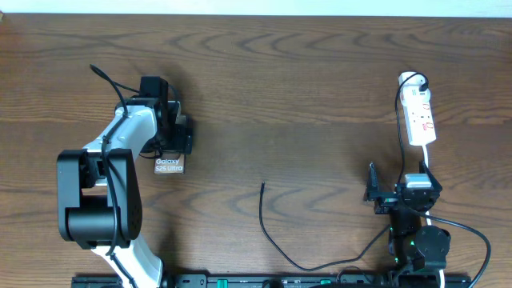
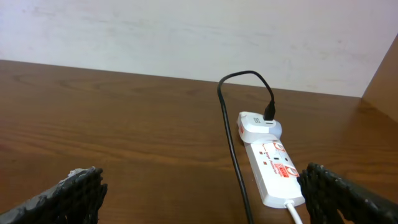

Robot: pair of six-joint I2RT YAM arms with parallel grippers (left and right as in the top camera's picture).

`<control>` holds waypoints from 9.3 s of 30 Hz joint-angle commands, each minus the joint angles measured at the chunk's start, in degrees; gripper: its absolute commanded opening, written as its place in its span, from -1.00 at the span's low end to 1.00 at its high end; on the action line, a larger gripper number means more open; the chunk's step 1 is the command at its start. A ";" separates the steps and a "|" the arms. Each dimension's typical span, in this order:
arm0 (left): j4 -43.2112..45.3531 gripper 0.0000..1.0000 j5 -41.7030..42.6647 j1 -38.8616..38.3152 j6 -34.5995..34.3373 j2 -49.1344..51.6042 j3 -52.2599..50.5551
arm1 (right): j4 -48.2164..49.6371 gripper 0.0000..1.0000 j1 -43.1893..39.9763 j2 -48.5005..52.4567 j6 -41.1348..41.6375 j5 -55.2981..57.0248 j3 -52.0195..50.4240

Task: Plug charger to phone and switch on socket
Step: 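Close the left gripper on the phone's long edges, then lift the phone with the left gripper and rotate it upright toward center, then move the right gripper from rest toward the phone held by the left gripper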

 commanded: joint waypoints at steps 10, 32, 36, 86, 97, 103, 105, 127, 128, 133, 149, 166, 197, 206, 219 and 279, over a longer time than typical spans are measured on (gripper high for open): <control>-1.70 0.57 4.66 -0.57 -0.94 7.48 -6.80 | -0.26 0.99 0.39 -0.09 -0.57 -0.13 -0.04; -1.68 0.45 4.66 -0.57 -0.94 7.48 -6.80 | -0.26 0.99 0.39 -0.09 -0.57 -0.13 -0.04; -1.68 0.44 4.68 -0.57 -0.94 7.48 -6.80 | -0.26 0.98 0.39 -0.09 -0.57 -0.13 -0.04; -1.70 -0.85 4.70 -0.57 -0.96 6.86 -5.99 | -0.26 0.98 0.39 -0.11 -0.57 -0.13 -0.04; -4.35 -0.86 4.70 -0.57 -0.94 0.90 -1.27 | -0.26 0.99 0.39 -0.11 -0.57 -0.13 -0.04; -4.31 -0.86 7.50 -0.55 -0.96 -6.71 -0.96 | -0.26 0.98 0.39 -0.09 -0.57 -0.13 -0.04; -4.31 -0.86 8.17 -0.57 -0.96 -9.40 -0.96 | -0.24 0.99 0.39 -0.09 -0.57 -0.13 -0.04; -4.04 -0.85 41.51 -0.55 -21.90 -24.06 -0.96 | -0.24 0.99 0.39 -0.09 -0.57 -0.13 -0.04; -3.61 -0.85 43.76 -0.55 -24.83 -24.06 -0.96 | -0.26 0.99 0.39 -0.09 -0.55 -0.13 -0.04; -1.29 -0.85 50.93 -0.55 -44.50 -24.06 -0.96 | -0.26 0.98 0.39 -0.11 -0.55 -0.13 -0.04; -0.79 -0.85 60.65 -0.50 -75.82 -24.06 -0.96 | -0.26 0.99 0.39 -0.09 -0.55 -0.13 -0.04; -0.81 -0.85 72.08 2.19 -85.64 -24.06 -0.96 | -0.26 0.98 0.39 -0.09 -0.55 -0.13 -0.04; -0.81 -0.85 73.24 2.84 -85.40 -24.06 -0.98 | -0.26 0.99 0.39 -0.09 -0.55 -0.13 -0.04; -0.81 -0.85 73.20 2.84 -85.42 -24.06 -0.98 | -0.26 0.98 0.39 -0.09 -0.55 -0.11 -0.04; -0.81 -0.85 62.88 2.82 -84.91 -24.06 -0.98 | -0.26 0.98 0.39 -0.11 -0.55 -0.13 -0.04; -12.44 -0.85 2.27 -1.33 -60.24 -23.98 -1.14 | 2.64 0.98 0.39 -0.09 -2.25 -16.33 -0.04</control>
